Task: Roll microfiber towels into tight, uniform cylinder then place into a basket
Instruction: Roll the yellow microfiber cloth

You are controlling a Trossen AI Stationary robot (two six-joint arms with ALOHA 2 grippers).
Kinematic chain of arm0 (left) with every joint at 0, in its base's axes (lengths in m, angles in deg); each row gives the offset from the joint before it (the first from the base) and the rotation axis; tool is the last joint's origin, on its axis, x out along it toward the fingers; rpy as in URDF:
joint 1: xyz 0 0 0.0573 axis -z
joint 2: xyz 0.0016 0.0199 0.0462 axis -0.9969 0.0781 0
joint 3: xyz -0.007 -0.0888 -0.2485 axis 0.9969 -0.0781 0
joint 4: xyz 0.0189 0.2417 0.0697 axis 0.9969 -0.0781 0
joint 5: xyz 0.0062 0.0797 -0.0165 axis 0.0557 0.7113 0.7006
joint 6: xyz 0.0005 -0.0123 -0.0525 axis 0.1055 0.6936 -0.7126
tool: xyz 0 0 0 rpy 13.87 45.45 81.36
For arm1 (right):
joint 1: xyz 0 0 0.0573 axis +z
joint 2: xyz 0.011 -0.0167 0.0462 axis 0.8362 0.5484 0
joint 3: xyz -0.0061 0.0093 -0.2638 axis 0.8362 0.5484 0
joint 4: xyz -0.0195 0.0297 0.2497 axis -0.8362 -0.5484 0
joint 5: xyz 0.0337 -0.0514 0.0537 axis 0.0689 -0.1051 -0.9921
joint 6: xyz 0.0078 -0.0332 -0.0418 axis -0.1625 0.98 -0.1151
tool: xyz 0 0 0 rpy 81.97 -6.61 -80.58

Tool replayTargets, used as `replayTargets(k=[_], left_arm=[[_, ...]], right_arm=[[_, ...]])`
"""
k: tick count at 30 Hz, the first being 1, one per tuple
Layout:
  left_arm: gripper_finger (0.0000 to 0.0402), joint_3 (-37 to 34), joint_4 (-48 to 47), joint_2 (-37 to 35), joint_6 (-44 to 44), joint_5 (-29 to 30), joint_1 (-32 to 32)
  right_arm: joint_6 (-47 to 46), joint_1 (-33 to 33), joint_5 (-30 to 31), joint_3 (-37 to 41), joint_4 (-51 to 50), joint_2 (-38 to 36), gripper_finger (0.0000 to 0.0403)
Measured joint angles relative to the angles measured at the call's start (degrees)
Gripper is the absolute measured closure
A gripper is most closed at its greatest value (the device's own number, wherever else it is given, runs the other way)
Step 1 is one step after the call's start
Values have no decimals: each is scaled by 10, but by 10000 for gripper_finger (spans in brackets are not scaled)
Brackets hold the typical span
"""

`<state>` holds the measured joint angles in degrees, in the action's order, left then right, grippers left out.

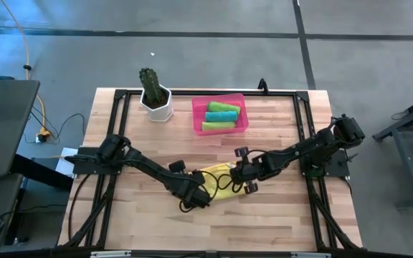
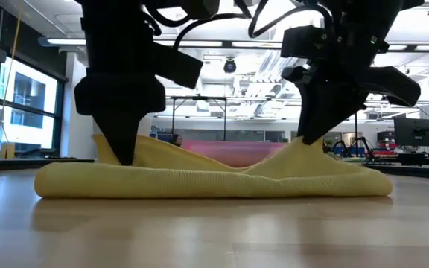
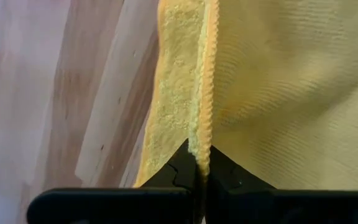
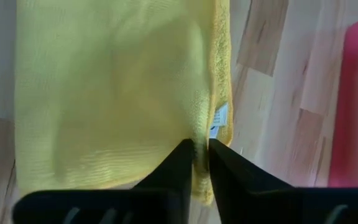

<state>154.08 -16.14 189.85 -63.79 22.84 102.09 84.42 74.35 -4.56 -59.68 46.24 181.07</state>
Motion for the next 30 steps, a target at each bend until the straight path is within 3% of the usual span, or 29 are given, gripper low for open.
replayTargets(k=[8,15,21,30], left_arm=[[402,0,-35,0,-23,-4,-1],[402,0,-35,0,-24,-8,-1],[402,0,-35,0,-24,-2,5],[402,0,-34,0,-24,-2,12]], right_arm=[[-15,0,37,-33,-73,0,312],[-39,0,-35,-26,28,0,313],[-39,-1,-16,-23,5,0,313],[-40,-53,-77,-23,-7,9,274]])
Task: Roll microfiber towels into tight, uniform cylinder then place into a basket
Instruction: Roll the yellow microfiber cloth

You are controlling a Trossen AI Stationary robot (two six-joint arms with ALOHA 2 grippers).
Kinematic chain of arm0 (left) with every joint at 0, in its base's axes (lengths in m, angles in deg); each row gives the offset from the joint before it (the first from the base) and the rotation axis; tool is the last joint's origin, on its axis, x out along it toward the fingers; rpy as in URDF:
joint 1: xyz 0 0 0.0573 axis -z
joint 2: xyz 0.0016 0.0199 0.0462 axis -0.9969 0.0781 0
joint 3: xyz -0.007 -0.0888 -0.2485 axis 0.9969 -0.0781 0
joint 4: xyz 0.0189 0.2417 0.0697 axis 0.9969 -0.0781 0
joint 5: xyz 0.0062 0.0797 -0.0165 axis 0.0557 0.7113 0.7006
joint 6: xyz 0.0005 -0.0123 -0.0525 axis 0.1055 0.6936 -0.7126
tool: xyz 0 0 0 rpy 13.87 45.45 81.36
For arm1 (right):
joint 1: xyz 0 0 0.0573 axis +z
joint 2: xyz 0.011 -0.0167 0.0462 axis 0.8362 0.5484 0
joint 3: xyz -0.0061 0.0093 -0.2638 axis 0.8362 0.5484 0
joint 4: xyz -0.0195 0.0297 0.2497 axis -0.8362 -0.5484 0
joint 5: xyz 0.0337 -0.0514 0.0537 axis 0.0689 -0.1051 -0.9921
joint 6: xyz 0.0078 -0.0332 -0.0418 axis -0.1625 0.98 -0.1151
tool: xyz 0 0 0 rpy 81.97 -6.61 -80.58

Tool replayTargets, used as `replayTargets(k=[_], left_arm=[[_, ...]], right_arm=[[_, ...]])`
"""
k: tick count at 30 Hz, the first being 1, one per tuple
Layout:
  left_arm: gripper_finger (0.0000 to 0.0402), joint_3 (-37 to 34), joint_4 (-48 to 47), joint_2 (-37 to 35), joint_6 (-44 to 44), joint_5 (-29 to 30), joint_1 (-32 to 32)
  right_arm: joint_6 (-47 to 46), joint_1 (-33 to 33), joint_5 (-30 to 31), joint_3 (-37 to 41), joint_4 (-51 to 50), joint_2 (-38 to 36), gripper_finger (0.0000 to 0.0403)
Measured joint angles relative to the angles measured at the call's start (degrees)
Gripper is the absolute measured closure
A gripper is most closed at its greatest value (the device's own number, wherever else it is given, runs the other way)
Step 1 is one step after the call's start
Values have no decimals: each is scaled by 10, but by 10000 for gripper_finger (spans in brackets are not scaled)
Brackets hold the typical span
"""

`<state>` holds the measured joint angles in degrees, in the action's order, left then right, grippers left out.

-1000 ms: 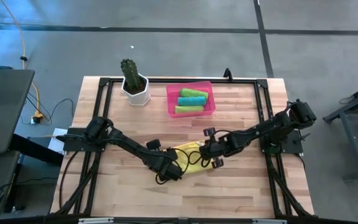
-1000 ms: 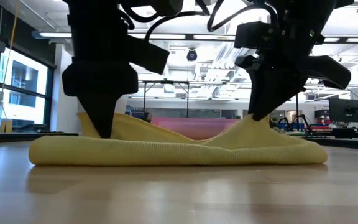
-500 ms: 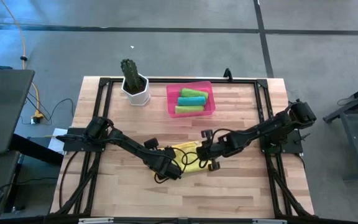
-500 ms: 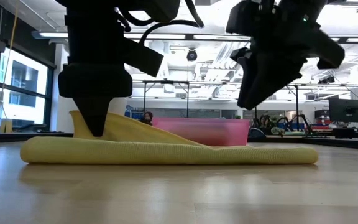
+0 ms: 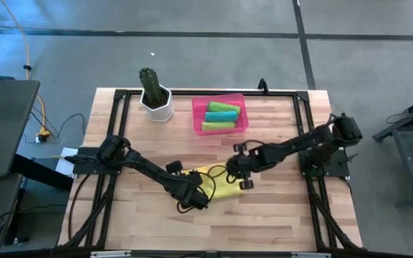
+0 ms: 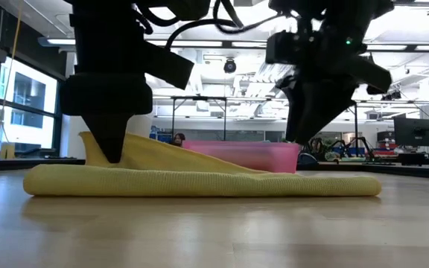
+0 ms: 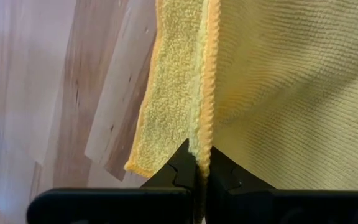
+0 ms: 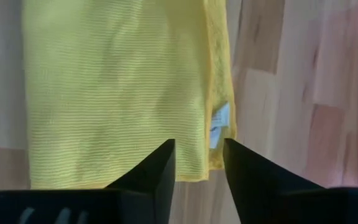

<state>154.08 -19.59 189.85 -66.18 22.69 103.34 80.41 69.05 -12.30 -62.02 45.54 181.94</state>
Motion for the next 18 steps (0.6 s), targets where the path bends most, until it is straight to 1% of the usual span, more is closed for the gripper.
replayTargets(k=[3,6,8,15,18], left_arm=[[402,0,0,0,0,2,3],[402,0,1,0,0,2,5],[402,0,1,0,0,2,5],[402,0,0,0,0,4,5],[402,0,0,0,0,4,5]], right_arm=[[-13,-27,-31,2,-11,0,256],[-10,-49,-72,27,27,0,251],[-10,-59,-89,51,54,0,250],[-15,-64,-109,108,115,0,250],[-14,-61,-105,128,140,0,261]])
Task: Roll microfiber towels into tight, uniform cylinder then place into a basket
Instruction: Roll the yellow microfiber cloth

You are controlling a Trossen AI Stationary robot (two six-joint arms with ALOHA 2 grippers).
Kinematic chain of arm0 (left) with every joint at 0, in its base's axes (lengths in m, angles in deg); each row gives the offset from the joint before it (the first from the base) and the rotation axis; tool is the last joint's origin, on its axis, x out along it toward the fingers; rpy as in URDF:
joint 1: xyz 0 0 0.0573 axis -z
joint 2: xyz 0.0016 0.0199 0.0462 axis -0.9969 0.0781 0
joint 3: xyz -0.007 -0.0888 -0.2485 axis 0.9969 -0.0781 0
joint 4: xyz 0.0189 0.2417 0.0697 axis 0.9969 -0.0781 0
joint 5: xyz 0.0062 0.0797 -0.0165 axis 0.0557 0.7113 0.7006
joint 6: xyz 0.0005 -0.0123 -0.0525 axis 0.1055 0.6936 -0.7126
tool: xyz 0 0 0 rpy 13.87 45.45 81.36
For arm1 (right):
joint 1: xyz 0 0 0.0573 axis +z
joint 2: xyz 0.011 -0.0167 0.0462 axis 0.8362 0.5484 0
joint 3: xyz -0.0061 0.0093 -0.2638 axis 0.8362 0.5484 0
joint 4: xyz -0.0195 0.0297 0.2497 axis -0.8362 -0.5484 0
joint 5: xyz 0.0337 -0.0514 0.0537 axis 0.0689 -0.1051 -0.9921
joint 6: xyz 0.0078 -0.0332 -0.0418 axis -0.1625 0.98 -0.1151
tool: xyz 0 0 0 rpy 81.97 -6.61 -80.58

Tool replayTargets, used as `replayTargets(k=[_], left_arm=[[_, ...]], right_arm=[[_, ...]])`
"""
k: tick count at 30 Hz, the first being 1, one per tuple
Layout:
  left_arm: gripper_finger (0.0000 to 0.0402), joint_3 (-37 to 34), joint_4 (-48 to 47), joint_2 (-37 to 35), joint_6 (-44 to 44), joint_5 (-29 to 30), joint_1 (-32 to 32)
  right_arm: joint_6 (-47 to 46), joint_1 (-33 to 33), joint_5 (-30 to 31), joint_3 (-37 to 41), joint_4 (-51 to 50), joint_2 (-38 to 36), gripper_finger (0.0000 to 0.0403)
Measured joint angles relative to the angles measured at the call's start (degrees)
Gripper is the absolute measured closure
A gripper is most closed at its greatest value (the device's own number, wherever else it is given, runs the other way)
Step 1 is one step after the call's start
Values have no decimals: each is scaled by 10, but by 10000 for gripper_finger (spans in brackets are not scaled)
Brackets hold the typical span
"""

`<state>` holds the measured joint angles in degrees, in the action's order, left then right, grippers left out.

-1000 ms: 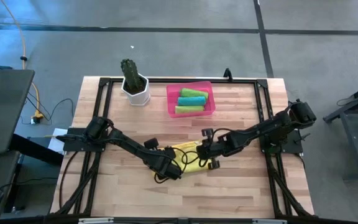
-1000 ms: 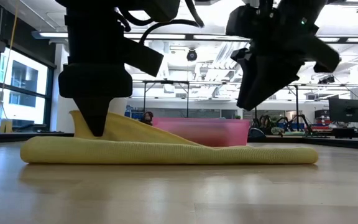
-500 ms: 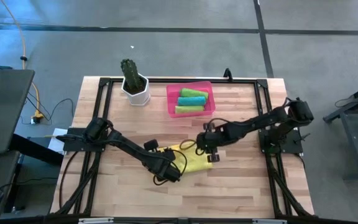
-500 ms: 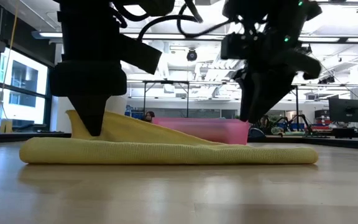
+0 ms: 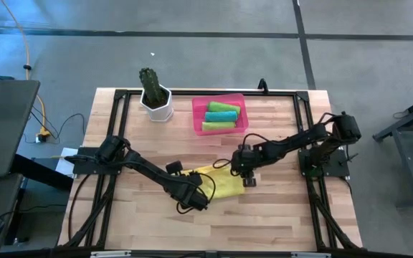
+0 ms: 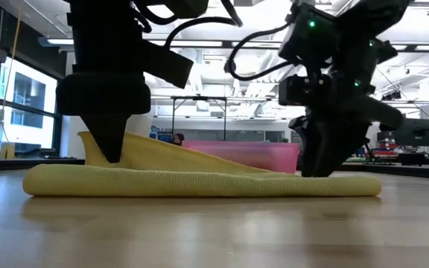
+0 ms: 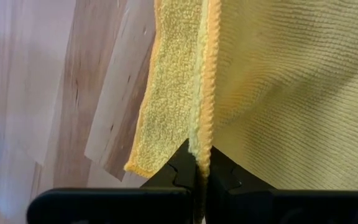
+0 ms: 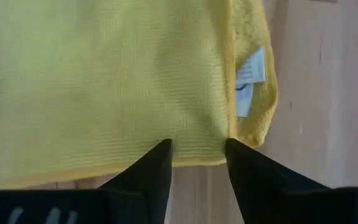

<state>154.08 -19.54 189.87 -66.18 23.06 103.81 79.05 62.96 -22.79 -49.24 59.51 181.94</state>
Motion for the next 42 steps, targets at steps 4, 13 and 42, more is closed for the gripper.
replayTargets(k=[4,13,42], left_arm=[[402,0,0,0,0,0,0],[402,0,0,0,0,0,0],[401,0,10,0,14,0,0]], right_arm=[[-1,-1,2,19,36,0,287],[-12,-1,-1,23,34,-1,364],[-20,-2,9,27,-58,-83,244]])
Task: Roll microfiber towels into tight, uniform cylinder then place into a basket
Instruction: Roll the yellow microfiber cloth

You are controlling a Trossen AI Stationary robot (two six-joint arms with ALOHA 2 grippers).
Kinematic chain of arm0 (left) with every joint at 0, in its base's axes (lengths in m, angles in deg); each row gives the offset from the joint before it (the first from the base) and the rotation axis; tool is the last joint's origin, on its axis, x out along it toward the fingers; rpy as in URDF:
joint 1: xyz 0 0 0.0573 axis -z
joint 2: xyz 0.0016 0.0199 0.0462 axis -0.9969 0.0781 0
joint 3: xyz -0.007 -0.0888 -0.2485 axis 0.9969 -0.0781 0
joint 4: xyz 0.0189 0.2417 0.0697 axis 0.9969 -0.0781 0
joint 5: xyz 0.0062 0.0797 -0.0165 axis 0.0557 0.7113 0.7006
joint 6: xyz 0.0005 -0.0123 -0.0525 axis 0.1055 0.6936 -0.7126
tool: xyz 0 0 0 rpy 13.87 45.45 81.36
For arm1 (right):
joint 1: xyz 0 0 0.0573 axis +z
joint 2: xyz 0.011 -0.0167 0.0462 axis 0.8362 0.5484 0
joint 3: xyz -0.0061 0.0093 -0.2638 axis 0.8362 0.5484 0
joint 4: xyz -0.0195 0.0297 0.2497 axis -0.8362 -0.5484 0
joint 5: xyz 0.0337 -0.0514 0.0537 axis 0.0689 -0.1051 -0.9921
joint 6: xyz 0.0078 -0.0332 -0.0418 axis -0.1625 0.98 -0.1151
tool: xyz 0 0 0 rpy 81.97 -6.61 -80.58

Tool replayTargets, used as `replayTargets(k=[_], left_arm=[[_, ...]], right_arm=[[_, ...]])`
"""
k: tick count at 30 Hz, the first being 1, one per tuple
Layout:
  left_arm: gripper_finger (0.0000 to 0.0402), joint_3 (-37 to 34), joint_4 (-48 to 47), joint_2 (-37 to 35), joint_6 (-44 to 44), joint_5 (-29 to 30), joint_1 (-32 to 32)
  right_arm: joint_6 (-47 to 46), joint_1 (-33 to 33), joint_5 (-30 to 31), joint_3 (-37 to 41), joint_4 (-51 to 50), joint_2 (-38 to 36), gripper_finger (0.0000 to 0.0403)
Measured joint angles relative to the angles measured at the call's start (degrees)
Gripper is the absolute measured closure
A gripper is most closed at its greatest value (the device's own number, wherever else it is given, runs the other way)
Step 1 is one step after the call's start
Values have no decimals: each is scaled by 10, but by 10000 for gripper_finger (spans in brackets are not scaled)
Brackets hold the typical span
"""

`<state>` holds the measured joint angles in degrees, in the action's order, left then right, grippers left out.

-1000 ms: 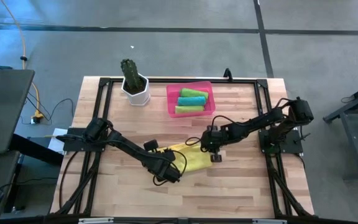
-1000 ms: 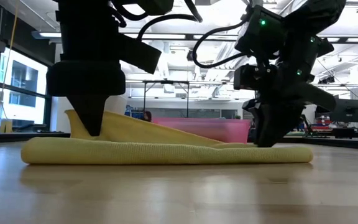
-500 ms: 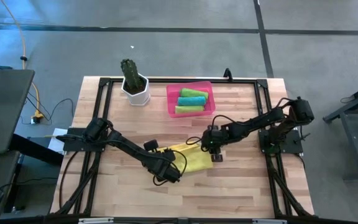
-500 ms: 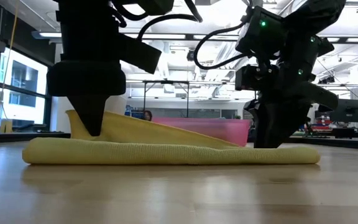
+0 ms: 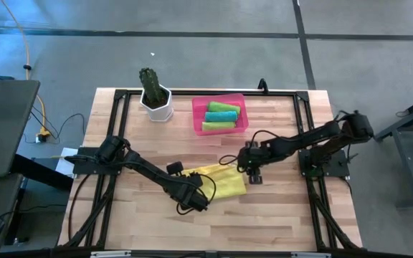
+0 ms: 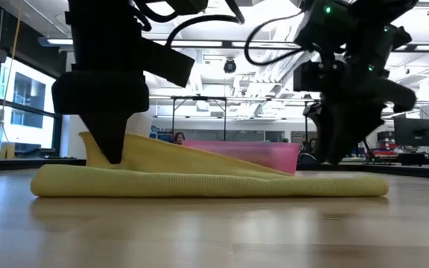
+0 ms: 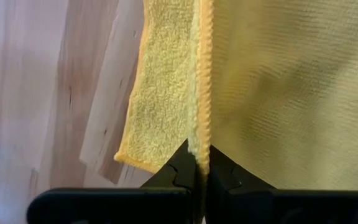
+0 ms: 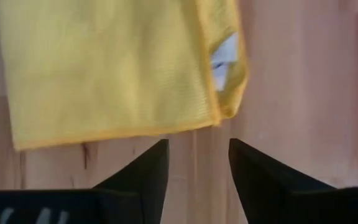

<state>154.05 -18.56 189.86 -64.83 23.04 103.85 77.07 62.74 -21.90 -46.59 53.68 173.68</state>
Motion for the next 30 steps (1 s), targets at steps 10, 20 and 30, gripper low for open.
replayTargets(k=[10,20,30], left_arm=[[401,0,4,0,2,-3,0],[402,0,4,0,2,-4,0],[402,0,4,0,2,-3,0]], right_arm=[[-23,0,25,5,55,42,258],[-55,0,23,5,58,52,283],[-56,0,-2,4,84,70,315]])
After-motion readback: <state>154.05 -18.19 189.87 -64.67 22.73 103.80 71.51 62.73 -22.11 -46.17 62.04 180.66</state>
